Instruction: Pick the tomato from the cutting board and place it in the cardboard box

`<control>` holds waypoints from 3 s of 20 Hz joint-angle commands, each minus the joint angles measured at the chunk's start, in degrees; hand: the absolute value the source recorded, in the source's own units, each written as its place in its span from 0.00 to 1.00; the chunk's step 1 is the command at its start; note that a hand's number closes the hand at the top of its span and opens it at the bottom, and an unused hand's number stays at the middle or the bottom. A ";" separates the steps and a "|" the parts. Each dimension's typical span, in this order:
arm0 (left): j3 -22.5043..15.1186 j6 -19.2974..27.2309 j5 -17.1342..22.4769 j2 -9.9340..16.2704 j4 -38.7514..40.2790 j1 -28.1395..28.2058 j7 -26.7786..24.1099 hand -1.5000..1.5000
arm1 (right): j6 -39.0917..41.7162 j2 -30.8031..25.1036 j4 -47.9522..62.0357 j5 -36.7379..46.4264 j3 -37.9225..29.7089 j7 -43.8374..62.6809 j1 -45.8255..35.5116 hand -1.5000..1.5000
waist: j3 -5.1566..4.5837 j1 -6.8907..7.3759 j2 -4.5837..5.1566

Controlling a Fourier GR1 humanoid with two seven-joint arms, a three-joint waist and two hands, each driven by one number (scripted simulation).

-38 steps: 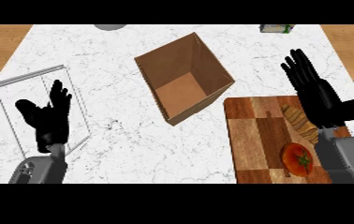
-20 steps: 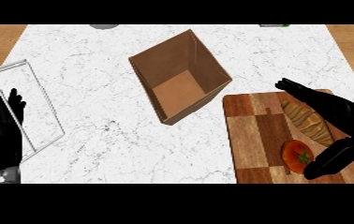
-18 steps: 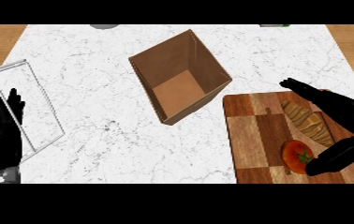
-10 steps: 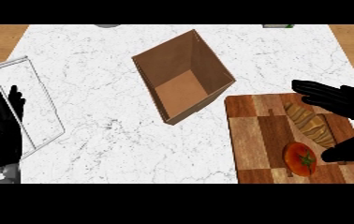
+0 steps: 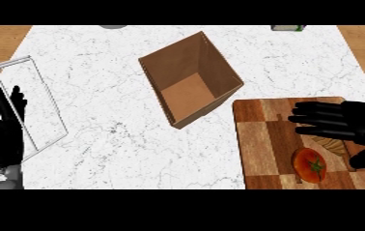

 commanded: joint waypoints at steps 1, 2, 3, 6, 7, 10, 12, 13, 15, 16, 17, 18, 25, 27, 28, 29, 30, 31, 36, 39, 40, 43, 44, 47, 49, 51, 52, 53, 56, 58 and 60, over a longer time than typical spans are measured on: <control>-4.50 -5.18 -4.69 5.42 3.41 -3.48 4.88 0.50 | -1.23 2.02 2.72 6.31 4.26 -5.61 -1.60 0.00 | 0.01 -0.47 0.45; -4.38 -5.97 -3.80 5.56 0.94 -1.96 5.99 0.50 | -2.40 1.42 4.58 7.83 4.82 -6.75 -0.88 0.00 | 0.05 -0.15 0.30; -4.01 -5.36 -4.56 5.72 1.24 -1.50 4.41 0.50 | -3.10 0.28 6.17 7.54 4.05 -9.18 -0.67 0.00 | 0.04 -0.38 0.27; -4.86 -4.67 -5.34 4.12 3.99 -3.22 4.77 0.50 | -5.95 3.76 4.68 10.96 5.96 -4.22 -1.35 0.00 | -0.02 -1.06 0.22; -4.45 -5.58 -4.95 4.36 5.18 -3.05 4.09 0.50 | -3.40 2.90 4.58 9.91 4.93 -3.81 -3.41 0.00 | -0.08 -0.99 0.20; -4.65 -4.35 -6.19 4.06 4.52 -4.38 5.26 0.50 | -5.85 6.12 8.40 12.70 6.71 -3.99 -3.74 0.00 | -0.02 -0.74 0.34; -4.11 -4.93 -5.22 3.45 3.21 -1.96 4.75 0.50 | -7.89 6.32 7.61 12.13 6.15 -5.03 -1.24 0.00 | -0.03 -1.16 0.01; -3.29 -6.04 -4.71 4.68 3.24 -2.02 4.67 0.50 | -6.89 7.02 6.72 14.08 7.66 -3.13 -1.94 0.00 | -0.06 -0.99 -0.02; -3.95 -5.15 -5.16 2.98 3.75 -1.91 4.01 0.50 | -6.96 5.95 9.32 13.59 6.29 -5.77 -2.62 0.00 | -0.06 -1.06 0.03; -2.66 -6.66 -4.53 5.56 3.58 -3.02 5.44 0.50 | -7.41 5.16 8.29 12.87 5.87 -6.04 -1.32 0.00 | -0.05 -1.52 -0.06; -4.05 -5.46 -5.46 3.76 3.21 -2.65 5.38 0.50 | -6.71 6.26 9.12 12.99 6.37 -7.00 -2.81 0.00 | -0.04 -1.12 0.04; -3.99 -4.85 -6.16 3.72 3.90 -2.51 5.03 0.50 | -4.34 6.12 8.91 12.50 6.45 -6.74 -4.25 0.00 | -0.07 -1.00 0.08; -1.20 -7.87 -3.41 5.90 5.39 -3.64 4.67 0.50 | -4.53 5.40 4.89 11.84 8.78 -8.97 -2.02 0.00 | -0.12 -1.59 -0.09; -2.55 -6.63 -4.61 4.16 4.84 -1.30 3.12 0.50 | -6.88 4.42 4.16 10.64 8.61 -10.60 0.50 0.00 | -0.09 -1.92 -0.14; -2.09 -6.41 -4.64 4.39 4.58 -0.27 2.74 0.50 | -7.83 3.52 3.91 10.28 8.36 -11.17 1.88 0.00 | -0.08 -1.92 -0.19; -3.20 -5.59 -5.34 4.71 0.98 -2.25 7.17 0.50 | -6.09 3.92 1.75 10.93 9.02 -8.91 0.46 0.00 | -0.05 -1.66 -0.31; -2.38 -6.90 -4.26 3.98 4.51 0.14 1.92 0.50 | -6.19 2.21 -0.88 10.51 9.32 -8.42 2.63 0.00 | -0.16 -2.34 -0.35; -1.48 -7.39 -4.29 6.59 3.94 -2.48 5.59 0.50 | -7.93 3.17 -0.05 12.41 10.49 -7.40 3.47 0.00 | -0.09 -2.25 -0.25; -2.84 -6.03 -5.35 4.35 4.28 -2.01 4.23 0.50 | -12.29 3.10 3.53 17.19 10.16 -4.34 4.39 0.00 | -0.06 -1.84 -0.04; -3.19 -6.41 -5.09 3.47 4.31 -1.05 3.34 0.50 | -10.67 4.10 1.71 18.11 10.27 0.15 5.03 0.00 | -0.10 -1.75 -0.12; -2.44 -6.52 -4.94 4.35 4.53 -2.81 3.61 0.50 | -8.71 4.93 0.17 18.46 10.16 1.83 3.47 0.00 | -0.13 -1.62 -0.14; -2.04 -7.70 -4.49 5.67 4.43 -3.19 5.53 0.50 | -10.98 7.09 3.54 19.54 10.04 1.31 4.44 0.00 | -0.07 -1.52 -0.03; -4.12 -5.83 -5.80 3.47 0.55 -1.26 6.69 0.50 | -9.25 9.05 1.90 19.75 10.58 4.08 3.98 1.00 | -0.06 -1.18 -0.19; -2.48 -6.49 -5.41 4.65 3.68 -1.56 4.21 0.50 | -15.84 12.86 0.10 18.63 8.72 2.74 4.94 1.00 | -0.04 -1.70 -0.14; -2.27 -6.08 -5.46 4.59 2.63 -1.64 4.20 0.50 | -18.15 13.05 2.46 18.21 6.88 1.09 5.64 1.00 | -0.03 -1.54 -0.12; -2.72 -6.11 -5.54 3.87 3.88 -1.75 4.10 0.50 | -20.49 13.57 2.81 18.34 5.82 -0.11 5.85 1.00 | -0.04 -1.83 -0.08; -3.85 -5.17 -6.66 3.05 3.50 -2.03 4.83 0.50 | -20.97 15.70 3.88 18.91 5.67 0.72 4.17 1.00 | -0.01 -1.51 0.03; -3.05 -6.27 -5.45 4.03 1.10 -1.44 6.64 0.50 | -22.52 15.29 3.22 18.60 4.95 0.40 6.24 1.00 | 0.01 -1.60 -0.20; -3.31 -6.19 -5.57 3.70 0.48 -1.20 6.87 0.50 | -20.73 15.19 0.91 14.18 0.55 -0.24 3.20 1.00 | -0.02 -1.62 -0.24; -0.55 -5.77 -4.93 5.23 3.33 -0.38 4.81 0.50 | -19.71 17.66 2.76 14.34 -2.24 15.79 7.72 1.00 | -0.19 -4.48 -0.40; 1.33 -3.41 -4.54 4.65 2.03 1.67 4.32 0.50 | -19.44 19.28 7.30 12.13 -6.61 26.08 10.60 1.00 | -0.21 -6.77 -0.48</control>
